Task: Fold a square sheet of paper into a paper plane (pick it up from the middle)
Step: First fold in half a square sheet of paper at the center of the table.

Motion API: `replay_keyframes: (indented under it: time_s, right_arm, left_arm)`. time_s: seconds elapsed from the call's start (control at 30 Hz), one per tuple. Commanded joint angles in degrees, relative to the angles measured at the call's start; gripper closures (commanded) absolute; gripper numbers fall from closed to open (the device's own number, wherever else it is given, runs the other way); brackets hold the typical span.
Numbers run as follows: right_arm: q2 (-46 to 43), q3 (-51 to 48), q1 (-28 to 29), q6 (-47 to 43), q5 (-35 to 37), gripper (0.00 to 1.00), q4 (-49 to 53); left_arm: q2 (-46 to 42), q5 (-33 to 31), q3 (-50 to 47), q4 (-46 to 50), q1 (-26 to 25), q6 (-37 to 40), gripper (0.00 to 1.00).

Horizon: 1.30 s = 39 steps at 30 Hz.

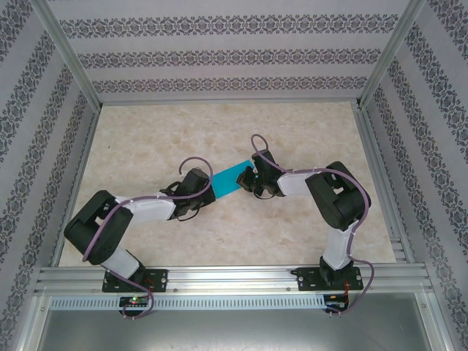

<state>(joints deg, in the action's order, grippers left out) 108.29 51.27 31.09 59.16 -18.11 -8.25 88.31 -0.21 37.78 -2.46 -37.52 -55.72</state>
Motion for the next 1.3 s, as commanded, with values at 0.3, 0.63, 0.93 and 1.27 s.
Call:
replay_keyframes:
  time_s: [0.3, 0.63, 0.93, 1.27]
  right_arm:
    - [1.56, -0.39, -0.42, -2.16, 1.67, 1.00, 4.43]
    - [1.23, -0.22, -0.42, -2.40, 1.23, 1.00, 4.35]
    - [-0.90, 1.83, -0.89, -6.33, 0.13, 1.00, 5.40]
    - [-5.61, 4.40, 3.37, -9.35, -3.17, 1.00, 7.15]
  left_arm:
    - [4.42, 8.78, 3.95, -5.39, 0.41, 2.08, 1.00]
    - [8.54, 5.02, 4.53, -1.70, 0.40, 2.90, 1.00]
    - [8.78, 2.33, 3.93, 0.53, 0.42, 1.76, 1.00]
    - [9.86, 3.13, 3.96, 2.52, 0.40, -0.07, 1.00]
